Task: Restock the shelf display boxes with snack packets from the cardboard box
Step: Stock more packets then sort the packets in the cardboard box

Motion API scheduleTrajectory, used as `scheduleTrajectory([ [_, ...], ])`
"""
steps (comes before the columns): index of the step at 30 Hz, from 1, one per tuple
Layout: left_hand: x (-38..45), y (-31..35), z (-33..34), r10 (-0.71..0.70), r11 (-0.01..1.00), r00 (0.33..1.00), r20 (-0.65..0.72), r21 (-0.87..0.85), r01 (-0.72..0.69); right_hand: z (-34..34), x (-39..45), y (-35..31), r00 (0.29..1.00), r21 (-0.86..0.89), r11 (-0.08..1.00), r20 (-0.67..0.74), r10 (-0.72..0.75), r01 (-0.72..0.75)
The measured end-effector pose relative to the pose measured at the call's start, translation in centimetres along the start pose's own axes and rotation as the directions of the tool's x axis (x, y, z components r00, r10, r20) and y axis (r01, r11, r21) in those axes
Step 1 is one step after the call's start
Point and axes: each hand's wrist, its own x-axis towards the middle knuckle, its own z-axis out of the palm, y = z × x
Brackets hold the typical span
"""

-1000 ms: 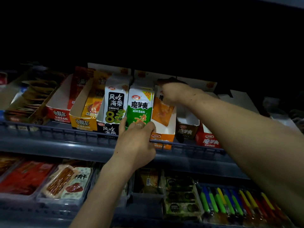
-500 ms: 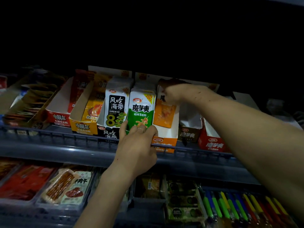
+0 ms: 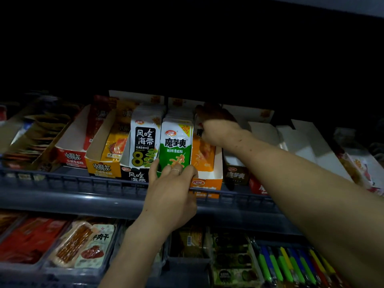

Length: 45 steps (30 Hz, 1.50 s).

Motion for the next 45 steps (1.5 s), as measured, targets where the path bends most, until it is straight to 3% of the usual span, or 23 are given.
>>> scheduleTrajectory([
  [4,0.0,-0.4,0.5,0.005,1.0,1.0,-0.024,-0.017,-0.006,-0.1,-0.8,0.2,0.997,0.023,1.0,-0.075,0.016,-0.015],
  [8,-0.1,-0.3,0.4,0.002,1.0,1.0,-0.029,-0.029,-0.003,0.5,-1.4,0.5,1.0,-0.04,0.999,-0.026,0.008,-0.009],
  [12,-0.1,-0.2,0.4,-0.001,1.0,1.0,-0.016,-0.028,0.0,1.0,-1.1,0.6,0.998,-0.127,0.992,-0.065,-0.014,0.005],
  [16,-0.1,-0.2,0.6,0.002,1.0,1.0,-0.015,0.011,-0.002,1.1,-1.0,0.5,0.995,-0.1,0.992,-0.075,0.067,-0.074],
  [20,0.0,-0.2,0.9,0.003,1.0,1.0,-0.016,0.025,-0.002,1.1,-1.2,-0.1,0.993,-0.102,0.993,-0.104,0.052,-0.062],
  [24,-0.1,-0.2,0.9,0.007,0.998,1.0,-0.017,0.064,-0.005,0.7,-2.4,-0.5,0.977,-0.026,0.999,-0.213,0.017,-0.023],
  [29,-0.1,0.3,0.1,-0.011,0.998,1.0,0.023,0.066,0.01,-0.4,-4.1,-0.1,0.985,0.146,0.989,-0.171,0.002,0.024],
  [38,-4.3,1.8,-1.9,0.01,0.963,0.982,-0.19,-0.263,-0.061,-1.3,-16.0,0.6,0.994,0.555,0.831,-0.109,0.027,0.038],
  [40,-6.9,2.7,-1.1,0.057,0.947,0.993,-0.1,-0.309,-0.086,-0.2,-20.1,0.3,0.999,0.653,0.757,0.011,0.031,-0.03],
  [42,-9.1,3.2,0.5,0.117,0.947,0.989,0.089,-0.311,-0.084,1.8,-24.2,0.0,0.992,0.707,0.701,0.124,0.014,-0.098],
  [45,-11.8,3.4,2.9,0.166,0.963,0.931,0.324,-0.257,-0.083,5.9,-30.1,-0.8,0.956,0.705,0.675,0.292,0.004,-0.218],
])
